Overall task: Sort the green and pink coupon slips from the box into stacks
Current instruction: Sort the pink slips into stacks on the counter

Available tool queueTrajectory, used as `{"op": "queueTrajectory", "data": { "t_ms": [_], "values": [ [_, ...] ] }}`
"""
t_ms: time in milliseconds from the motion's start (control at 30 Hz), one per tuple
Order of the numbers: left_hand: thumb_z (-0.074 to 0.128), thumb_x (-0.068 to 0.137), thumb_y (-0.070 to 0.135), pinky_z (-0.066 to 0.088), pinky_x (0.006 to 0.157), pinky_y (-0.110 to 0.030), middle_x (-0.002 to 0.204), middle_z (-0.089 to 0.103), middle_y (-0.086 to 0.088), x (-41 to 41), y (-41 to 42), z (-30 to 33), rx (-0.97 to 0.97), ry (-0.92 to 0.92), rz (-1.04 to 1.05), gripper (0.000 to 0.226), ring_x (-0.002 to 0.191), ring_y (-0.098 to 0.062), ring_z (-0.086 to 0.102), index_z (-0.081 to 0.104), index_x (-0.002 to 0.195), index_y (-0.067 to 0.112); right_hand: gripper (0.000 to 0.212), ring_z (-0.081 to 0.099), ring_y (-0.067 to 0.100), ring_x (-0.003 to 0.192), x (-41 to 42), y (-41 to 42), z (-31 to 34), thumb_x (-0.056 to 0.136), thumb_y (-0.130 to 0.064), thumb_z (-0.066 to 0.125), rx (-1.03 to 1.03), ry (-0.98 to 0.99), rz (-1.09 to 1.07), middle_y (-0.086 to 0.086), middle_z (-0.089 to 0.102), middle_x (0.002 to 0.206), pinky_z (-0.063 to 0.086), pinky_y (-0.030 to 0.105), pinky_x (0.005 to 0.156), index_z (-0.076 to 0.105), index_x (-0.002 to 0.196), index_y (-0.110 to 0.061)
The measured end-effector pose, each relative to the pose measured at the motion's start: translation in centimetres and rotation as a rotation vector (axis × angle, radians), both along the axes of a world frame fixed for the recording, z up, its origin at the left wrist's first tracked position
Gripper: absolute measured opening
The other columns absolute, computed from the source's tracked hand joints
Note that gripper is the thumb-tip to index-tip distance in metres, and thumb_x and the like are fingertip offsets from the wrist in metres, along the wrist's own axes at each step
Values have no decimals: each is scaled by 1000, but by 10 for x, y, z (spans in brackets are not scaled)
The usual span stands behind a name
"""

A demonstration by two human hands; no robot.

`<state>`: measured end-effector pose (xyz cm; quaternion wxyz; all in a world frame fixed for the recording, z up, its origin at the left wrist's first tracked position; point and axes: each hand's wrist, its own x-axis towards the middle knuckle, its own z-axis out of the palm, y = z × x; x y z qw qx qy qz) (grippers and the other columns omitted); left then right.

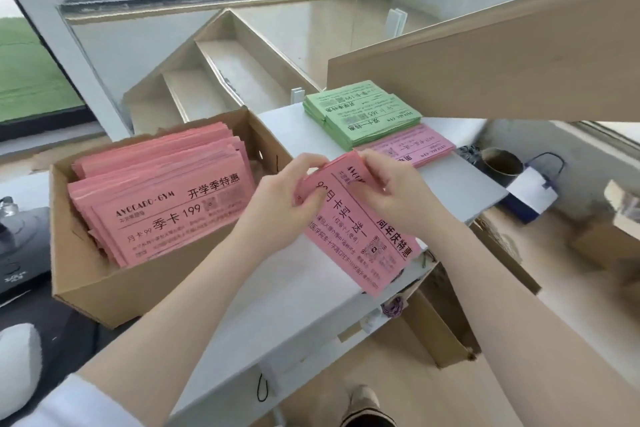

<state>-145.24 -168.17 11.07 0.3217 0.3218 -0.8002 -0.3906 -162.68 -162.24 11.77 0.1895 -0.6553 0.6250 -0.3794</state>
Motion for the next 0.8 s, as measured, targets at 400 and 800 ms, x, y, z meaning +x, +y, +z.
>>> {"op": "queueTrajectory", "data": {
  "t_ms": [400, 800],
  "values": [
    [63, 86, 11, 56, 67, -31, 86, 74, -6, -123, -36, -63, 966, 137, 83, 14, 76, -18, 71, 63, 100, 11, 13, 66, 19, 81, -122, -64, -44, 95, -5, 46, -1, -996, -611, 5, 67, 95, 56, 31, 63, 56, 99, -13],
    [63, 86, 11, 48, 55, -17, 78, 71, 0, -207, -95, -74, 708, 322, 458, 3, 63, -8, 63, 64, 88, 13, 38, 61, 24, 91, -268, -108, -87, 79, 7, 56, 153, -957, -659, 16, 64, 109, 50, 39, 81, 51, 114, -7]
  ]
}}
